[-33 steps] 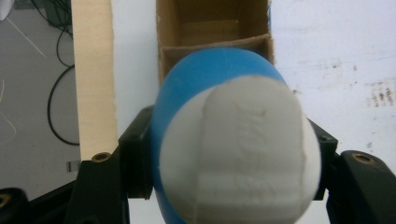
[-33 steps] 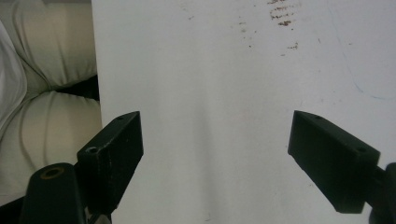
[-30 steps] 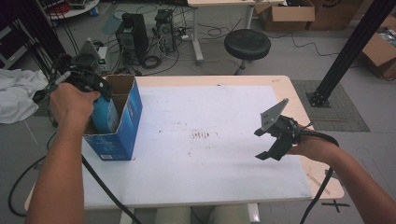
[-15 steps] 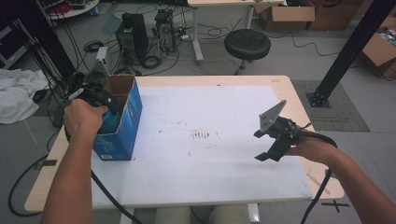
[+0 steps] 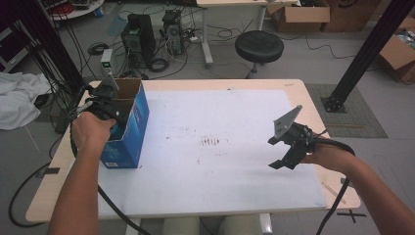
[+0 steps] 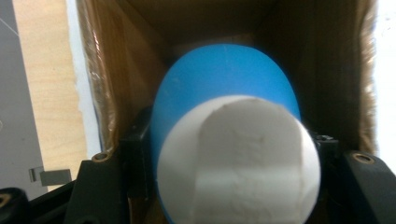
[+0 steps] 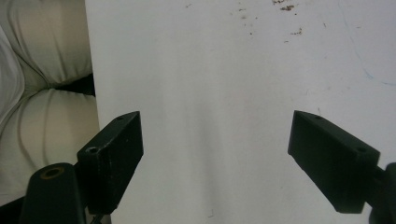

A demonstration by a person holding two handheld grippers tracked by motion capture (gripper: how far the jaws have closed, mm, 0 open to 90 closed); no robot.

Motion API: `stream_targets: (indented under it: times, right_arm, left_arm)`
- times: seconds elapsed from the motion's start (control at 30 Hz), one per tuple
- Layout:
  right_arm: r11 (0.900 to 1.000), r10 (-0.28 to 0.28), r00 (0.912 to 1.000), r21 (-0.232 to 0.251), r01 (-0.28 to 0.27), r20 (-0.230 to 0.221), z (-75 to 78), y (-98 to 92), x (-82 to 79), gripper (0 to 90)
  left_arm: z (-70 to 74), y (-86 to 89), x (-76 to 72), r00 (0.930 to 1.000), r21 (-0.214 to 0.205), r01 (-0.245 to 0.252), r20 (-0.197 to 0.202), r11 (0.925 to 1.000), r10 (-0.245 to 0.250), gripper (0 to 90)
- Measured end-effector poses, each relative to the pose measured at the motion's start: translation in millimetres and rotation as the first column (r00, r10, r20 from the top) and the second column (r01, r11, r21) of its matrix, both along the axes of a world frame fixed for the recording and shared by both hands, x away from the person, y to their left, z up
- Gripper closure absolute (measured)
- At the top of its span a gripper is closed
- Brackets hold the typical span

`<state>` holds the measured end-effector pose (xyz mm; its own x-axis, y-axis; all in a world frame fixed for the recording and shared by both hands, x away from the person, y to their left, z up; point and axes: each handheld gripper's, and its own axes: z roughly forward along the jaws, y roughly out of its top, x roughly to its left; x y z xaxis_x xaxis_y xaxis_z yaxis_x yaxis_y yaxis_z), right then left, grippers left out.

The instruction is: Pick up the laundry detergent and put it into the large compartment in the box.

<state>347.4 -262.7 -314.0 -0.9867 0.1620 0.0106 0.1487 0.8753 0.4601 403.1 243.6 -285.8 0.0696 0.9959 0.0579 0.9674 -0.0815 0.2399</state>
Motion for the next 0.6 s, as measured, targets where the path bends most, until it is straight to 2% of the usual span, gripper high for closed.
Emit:
stream_targets:
  times: [0.17,0.4,0.53,0.6]
  right_arm:
    - [1.0000,0.002,1.0000,0.000,-0.002,-0.001,0.2,1.2,0.0,17.8]
    - [1.0000,0.000,1.0000,-0.001,0.000,-0.003,-0.8,1.8,-0.6,17.8]
    - [1.0000,0.004,1.0000,-0.001,-0.004,-0.003,-2.5,1.8,-0.8,17.8]
    - [1.0000,0.003,1.0000,-0.003,-0.003,-0.004,-3.2,1.6,-1.1,17.8]
  left_arm:
    - [0.0,-0.1,0.8,1.0000,0.003,0.008,-0.005,1.0000,-0.008,38.0]
    - [-0.7,2.9,1.3,0.9999,-0.014,-0.010,-0.005,0.9999,0.010,37.6]
    - [-1.0,3.0,2.1,0.9998,-0.014,-0.005,-0.020,0.9999,0.005,35.2]
    - [-0.3,3.6,1.8,0.9999,-0.021,-0.005,-0.014,0.9998,0.005,35.0]
